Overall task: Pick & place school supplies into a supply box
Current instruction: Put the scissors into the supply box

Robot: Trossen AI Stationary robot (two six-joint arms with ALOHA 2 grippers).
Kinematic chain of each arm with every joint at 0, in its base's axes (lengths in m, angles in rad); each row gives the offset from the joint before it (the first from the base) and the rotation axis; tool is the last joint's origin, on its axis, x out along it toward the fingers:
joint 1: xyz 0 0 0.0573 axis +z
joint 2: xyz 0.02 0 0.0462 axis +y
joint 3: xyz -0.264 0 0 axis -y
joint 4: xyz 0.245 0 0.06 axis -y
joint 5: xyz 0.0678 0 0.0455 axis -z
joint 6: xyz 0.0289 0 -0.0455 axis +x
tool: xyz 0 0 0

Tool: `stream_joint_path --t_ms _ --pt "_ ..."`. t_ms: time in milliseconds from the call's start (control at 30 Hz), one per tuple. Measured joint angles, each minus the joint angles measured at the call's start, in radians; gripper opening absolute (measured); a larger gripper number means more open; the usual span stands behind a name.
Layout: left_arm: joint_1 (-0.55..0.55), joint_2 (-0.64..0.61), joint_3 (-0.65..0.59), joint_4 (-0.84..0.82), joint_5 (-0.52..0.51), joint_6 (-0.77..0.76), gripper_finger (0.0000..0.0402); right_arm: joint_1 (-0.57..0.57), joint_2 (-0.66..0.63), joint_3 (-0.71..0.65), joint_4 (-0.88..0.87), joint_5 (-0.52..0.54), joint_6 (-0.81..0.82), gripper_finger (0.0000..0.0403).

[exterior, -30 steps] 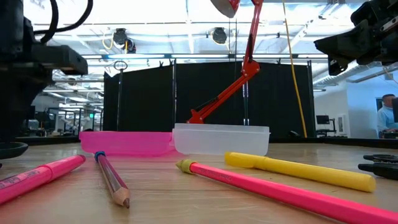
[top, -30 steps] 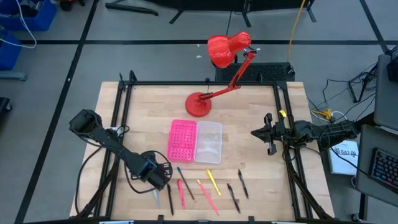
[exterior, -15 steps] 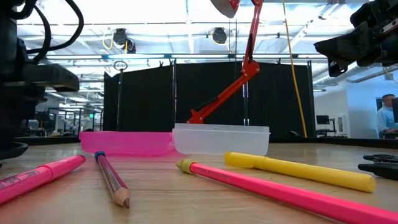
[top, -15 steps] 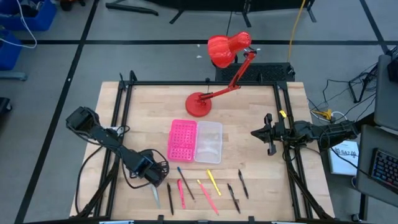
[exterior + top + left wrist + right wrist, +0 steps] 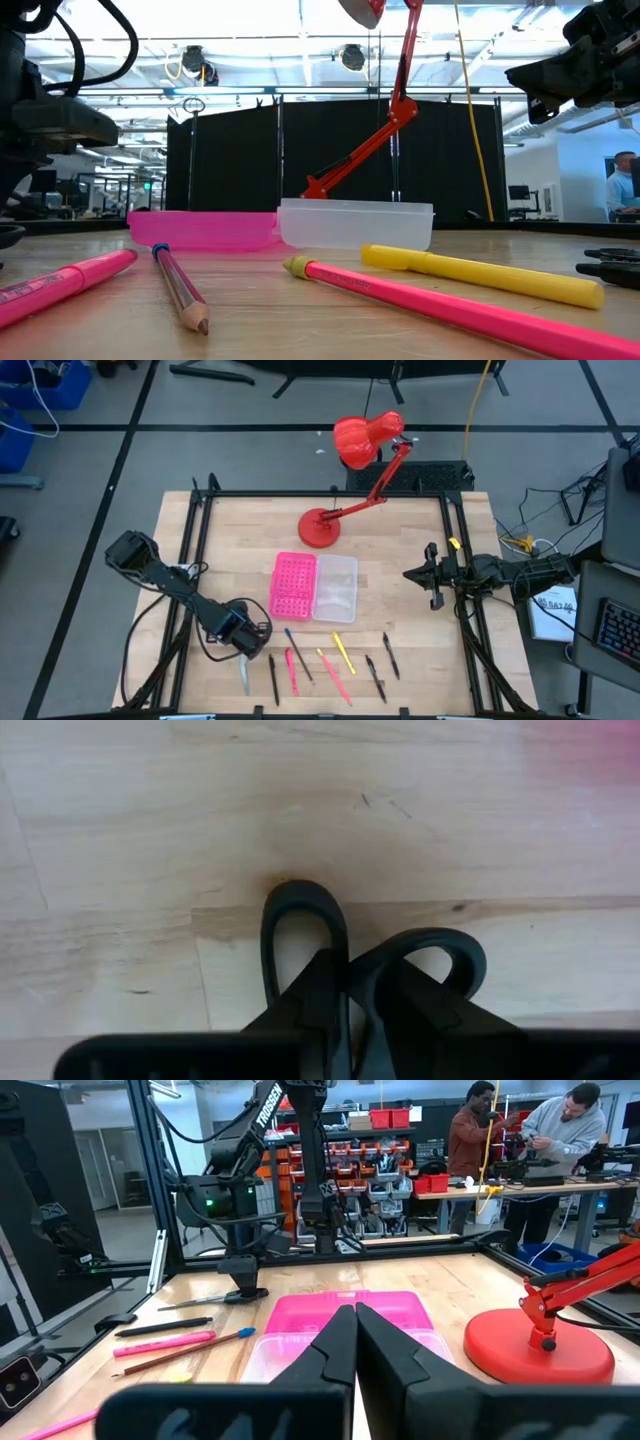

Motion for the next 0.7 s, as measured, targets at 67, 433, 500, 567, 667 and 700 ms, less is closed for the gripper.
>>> stream_joint_path --t_ms 67,433,500,567,667,700 --pt "-0.001 -0.019 0.024 -0.047 -0.020 0.018 0.0059 0.000 0.000 0.000 0.000 0.000 0.000 0.0000" --pt "0.089 -0.079 0.277 -0.305 -0.157 0.183 0.0059 0.000 0.000 0.000 -0.001 0.001 0.000 0.0000" --pt "0.132 -0.080 0.340 -0.311 -0.184 0.245 0.0059 0.000 0.001 0.000 -0.001 0.001 0.000 0.0000" --pt "0.186 -0.081 0.394 -0.297 -0.205 0.333 0.0059 0.000 0.001 0.000 -0.001 0.001 0.002 0.0000" --pt "0.274 -0.062 0.478 -0.295 -0.232 0.452 0.0059 0.000 0.001 0.000 -0.001 0.001 0.003 0.0000" --pt "0.303 -0.053 0.505 -0.293 -0.232 0.491 0.0059 0.000 0.001 0.000 -0.001 0.001 0.003 0.0000"
